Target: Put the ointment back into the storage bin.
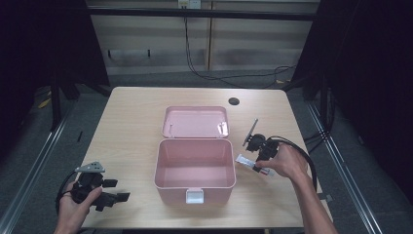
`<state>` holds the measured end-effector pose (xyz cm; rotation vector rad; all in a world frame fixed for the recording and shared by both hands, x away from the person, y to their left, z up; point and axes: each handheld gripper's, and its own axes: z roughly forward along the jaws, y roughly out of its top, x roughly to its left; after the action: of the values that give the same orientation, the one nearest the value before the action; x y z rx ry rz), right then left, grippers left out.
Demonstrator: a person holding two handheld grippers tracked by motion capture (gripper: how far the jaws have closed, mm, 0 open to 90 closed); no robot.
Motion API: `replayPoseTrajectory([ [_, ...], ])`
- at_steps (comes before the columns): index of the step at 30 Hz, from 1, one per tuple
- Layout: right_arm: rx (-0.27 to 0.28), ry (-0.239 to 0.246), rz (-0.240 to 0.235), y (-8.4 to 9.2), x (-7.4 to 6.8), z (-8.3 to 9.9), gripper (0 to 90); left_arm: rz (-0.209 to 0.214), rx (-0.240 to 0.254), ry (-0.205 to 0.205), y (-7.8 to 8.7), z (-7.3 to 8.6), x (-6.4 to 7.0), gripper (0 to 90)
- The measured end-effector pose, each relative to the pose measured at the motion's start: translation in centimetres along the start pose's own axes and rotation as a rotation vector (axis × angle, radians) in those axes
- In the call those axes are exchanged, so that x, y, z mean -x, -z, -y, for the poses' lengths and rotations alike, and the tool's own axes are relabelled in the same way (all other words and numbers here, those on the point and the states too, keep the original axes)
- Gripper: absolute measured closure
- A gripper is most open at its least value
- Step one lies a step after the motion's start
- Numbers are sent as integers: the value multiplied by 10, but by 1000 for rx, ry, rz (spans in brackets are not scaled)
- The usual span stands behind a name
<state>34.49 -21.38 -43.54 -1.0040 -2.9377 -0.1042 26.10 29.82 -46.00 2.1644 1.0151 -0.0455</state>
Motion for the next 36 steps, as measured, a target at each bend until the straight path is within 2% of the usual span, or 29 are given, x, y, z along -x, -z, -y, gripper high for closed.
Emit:
replayPoseTrajectory([
  [1, 0, -6, 3, 1, -1, 0, 719, 0, -1, 1, 0, 0, 0, 185],
  [6, -7, 22, -10, 5, -3, 6, 718, -1, 0, 1, 0, 0, 0, 185],
  [12, 24, 35, -25, 14, -6, 16, 719, -1, 0, 2, 0, 0, 0, 185],
  [23, 81, 15, -3, 36, -9, 29, 719, -3, -2, 1, -2, -1, 1, 185],
  [36, 92, 56, 1, 64, -16, 39, 719, -2, 4, 3, -1, -1, 0, 185],
])
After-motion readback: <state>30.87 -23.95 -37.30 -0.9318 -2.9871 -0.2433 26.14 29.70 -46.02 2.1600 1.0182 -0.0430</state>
